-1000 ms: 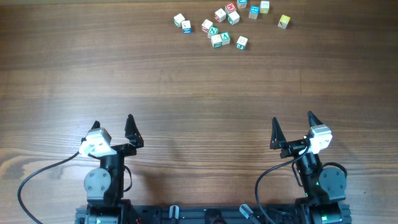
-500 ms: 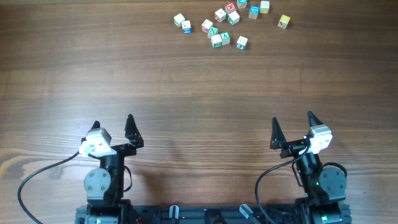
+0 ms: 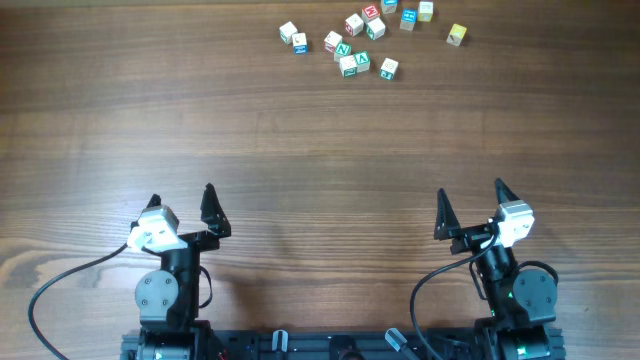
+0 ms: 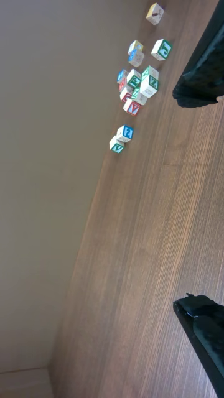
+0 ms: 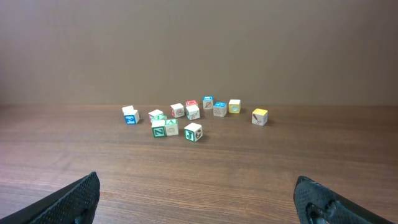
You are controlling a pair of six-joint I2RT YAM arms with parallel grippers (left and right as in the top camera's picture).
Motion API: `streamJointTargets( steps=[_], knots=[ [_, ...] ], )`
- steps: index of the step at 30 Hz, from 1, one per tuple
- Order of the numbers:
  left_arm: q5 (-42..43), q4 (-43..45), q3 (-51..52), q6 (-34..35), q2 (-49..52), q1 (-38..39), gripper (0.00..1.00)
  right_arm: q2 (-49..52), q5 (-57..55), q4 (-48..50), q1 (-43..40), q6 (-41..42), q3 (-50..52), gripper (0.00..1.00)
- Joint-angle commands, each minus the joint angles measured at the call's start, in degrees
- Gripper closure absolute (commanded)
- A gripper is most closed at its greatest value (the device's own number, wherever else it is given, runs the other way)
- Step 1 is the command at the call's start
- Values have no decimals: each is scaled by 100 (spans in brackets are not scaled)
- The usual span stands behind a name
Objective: Form a tower
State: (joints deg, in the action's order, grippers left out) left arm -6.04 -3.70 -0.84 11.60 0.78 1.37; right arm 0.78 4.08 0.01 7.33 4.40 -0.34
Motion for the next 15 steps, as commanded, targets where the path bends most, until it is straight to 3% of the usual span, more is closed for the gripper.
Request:
streamJointTargets(
  steps=[1,15],
  knots=[
    [90,7,50,-90,-48,-48,0,-13,50,20,-24,-81,4,0],
    [90,7,50,-90,-46,-48,0,-13,52,17,-24,-81,4,0]
  ],
)
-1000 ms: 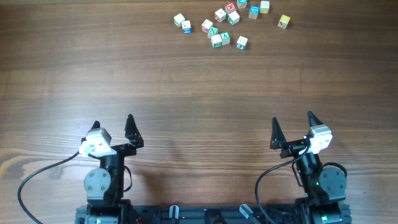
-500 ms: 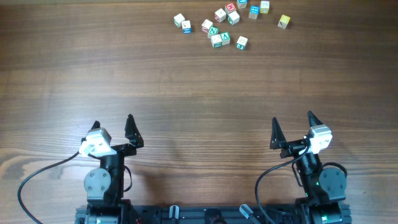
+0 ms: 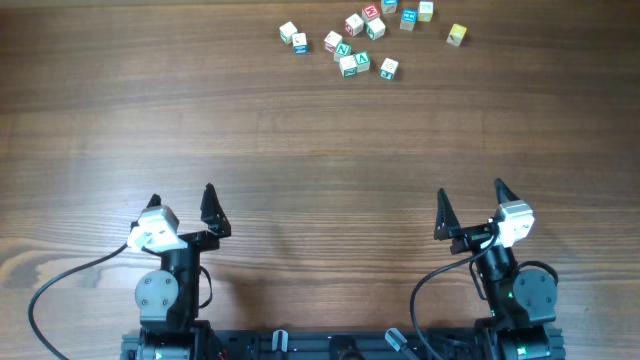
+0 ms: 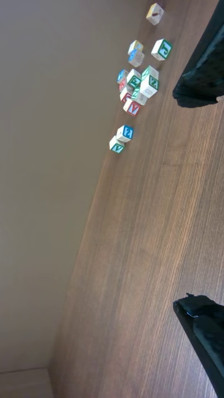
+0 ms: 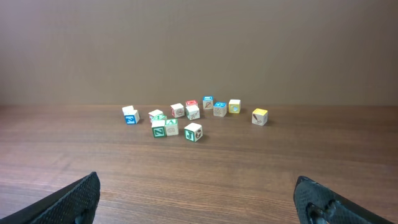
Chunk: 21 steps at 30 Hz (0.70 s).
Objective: Form a tower
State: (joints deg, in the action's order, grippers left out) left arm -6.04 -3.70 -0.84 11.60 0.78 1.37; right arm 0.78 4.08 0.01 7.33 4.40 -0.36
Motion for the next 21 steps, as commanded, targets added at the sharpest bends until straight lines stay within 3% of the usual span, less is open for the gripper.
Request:
streamJointTargets(
  steps=[1,16,21],
  knots=[
    [90,7,50,-87,-44,-48,0,-13,50,17,-24,-81,7,0],
    [90,7,50,-90,-44,-48,0,-13,52,17,-24,-81,7,0],
    [-297,463,50,-92,-46,-52,0,-13,52,17,-24,-81,7,0]
  ],
)
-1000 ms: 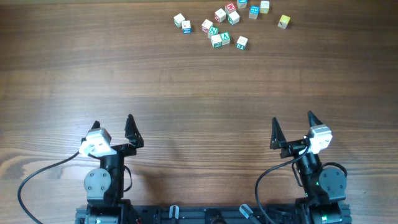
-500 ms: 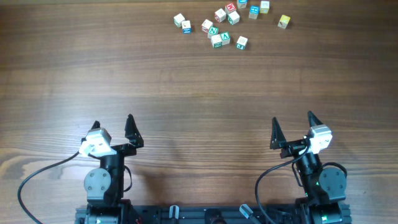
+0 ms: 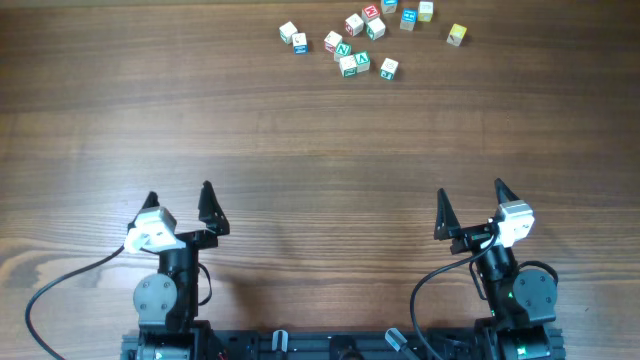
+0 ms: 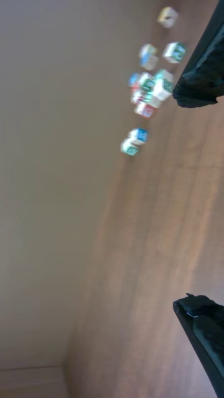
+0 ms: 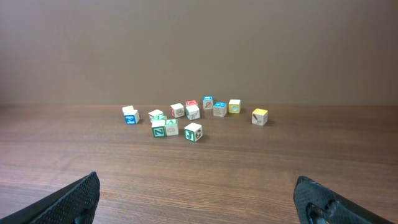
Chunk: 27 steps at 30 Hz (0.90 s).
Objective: Form a tower
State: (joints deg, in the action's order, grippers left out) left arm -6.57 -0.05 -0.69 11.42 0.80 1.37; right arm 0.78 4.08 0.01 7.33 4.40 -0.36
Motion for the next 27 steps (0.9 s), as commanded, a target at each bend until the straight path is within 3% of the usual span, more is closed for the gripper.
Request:
streamJointTargets(
  steps=[1,4,11,14,20,27],
  knots=[
    [-330,59,35,-74,-46,-52,0,-13,50,20,-24,-79,7,0],
    [-396,-55,35,-70,-48,-52,0,-13,50,17,-24,-79,7,0],
    [1685,254,-46,149,-46,-52,0,-13,50,17,-24,-81,7,0],
    [1858,245,-348,310,-46,-52,0,-13,52,17,-24,-81,7,0],
    [2162,-269,-1486,315,234,-52,0,-13,50,17,-24,-79,7,0],
    [2717,-592,-2874,396,1488,-52,0,-13,50,17,-24,-79,7,0]
  ],
)
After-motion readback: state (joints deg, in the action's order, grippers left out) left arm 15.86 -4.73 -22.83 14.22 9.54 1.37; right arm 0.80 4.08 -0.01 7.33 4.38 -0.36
